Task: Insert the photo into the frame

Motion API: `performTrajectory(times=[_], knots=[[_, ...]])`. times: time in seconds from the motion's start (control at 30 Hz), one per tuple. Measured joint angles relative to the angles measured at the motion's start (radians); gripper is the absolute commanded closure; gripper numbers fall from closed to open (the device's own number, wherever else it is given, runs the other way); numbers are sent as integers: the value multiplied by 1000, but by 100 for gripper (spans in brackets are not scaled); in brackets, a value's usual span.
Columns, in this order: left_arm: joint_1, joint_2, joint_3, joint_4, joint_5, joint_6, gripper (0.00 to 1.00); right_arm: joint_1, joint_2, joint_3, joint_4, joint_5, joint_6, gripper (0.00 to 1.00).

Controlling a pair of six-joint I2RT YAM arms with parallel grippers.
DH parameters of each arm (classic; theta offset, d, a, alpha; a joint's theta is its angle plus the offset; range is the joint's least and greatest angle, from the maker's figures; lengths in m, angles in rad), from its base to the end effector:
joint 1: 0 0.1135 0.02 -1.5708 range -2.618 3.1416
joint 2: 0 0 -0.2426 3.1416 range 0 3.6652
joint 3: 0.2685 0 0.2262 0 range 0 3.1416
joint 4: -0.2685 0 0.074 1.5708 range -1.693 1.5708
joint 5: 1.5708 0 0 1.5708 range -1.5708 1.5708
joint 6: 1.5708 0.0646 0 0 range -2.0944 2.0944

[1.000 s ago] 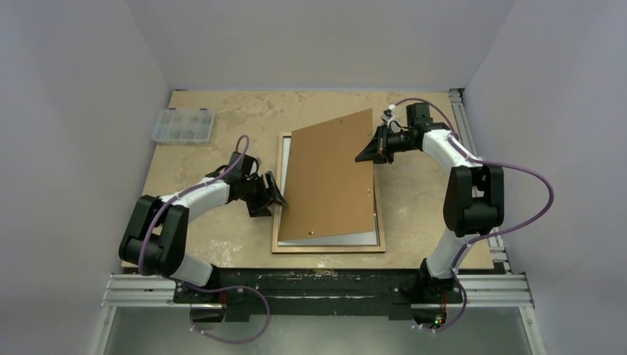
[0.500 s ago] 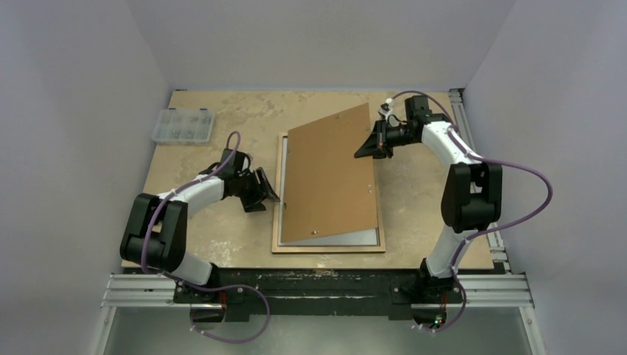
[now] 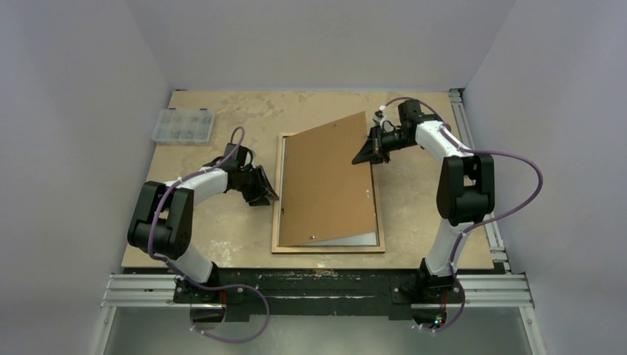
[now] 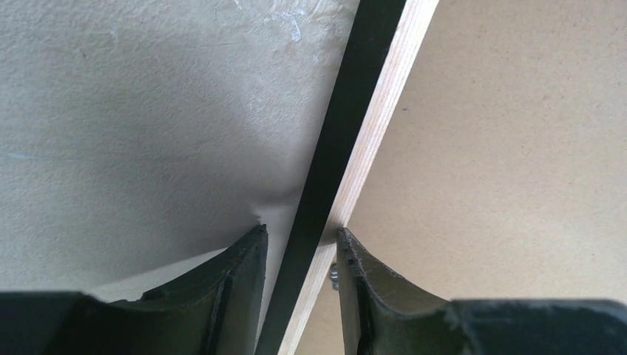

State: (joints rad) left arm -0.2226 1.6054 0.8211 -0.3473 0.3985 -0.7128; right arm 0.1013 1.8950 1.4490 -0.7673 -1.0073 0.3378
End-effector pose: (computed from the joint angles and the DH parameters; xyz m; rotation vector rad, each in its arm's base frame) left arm 0.2695 -0.0867 0.1235 -0.5614 2.7688 -0.7927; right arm 0.3505 0.0905 0.2019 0.0502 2.6395 1.5162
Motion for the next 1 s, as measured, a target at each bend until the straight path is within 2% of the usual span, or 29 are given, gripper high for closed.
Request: performTrajectory(times=[0.13, 0.27, 0.37, 0.47, 0.6, 0.77, 0.87, 0.9, 1.0], knots=[[0, 16, 9, 3, 9, 7, 72, 16, 23, 0, 8, 18, 3, 100], [1, 19, 13, 8, 21, 20, 73, 16, 31, 0, 11, 21, 2, 100], [1, 19, 13, 10, 22, 25, 71, 17, 31, 0, 12, 24, 1, 100], [1, 19, 13, 8, 21, 29, 64, 17, 40, -2, 13, 32, -1, 100], [6, 14, 13, -2, 10, 37, 50, 19, 60, -18, 32, 58, -8, 74], [4, -32, 13, -45, -41, 54, 39, 55, 97, -44, 47, 193, -14, 53], [4, -72, 7, -90, -86, 63, 36, 71, 124, -47, 53, 258, -17, 10], [4, -86, 3, -100, -95, 64, 36, 74, 129, -47, 55, 273, -12, 4], [4, -134, -9, -135, -122, 70, 34, 87, 134, -44, 57, 310, -18, 2]])
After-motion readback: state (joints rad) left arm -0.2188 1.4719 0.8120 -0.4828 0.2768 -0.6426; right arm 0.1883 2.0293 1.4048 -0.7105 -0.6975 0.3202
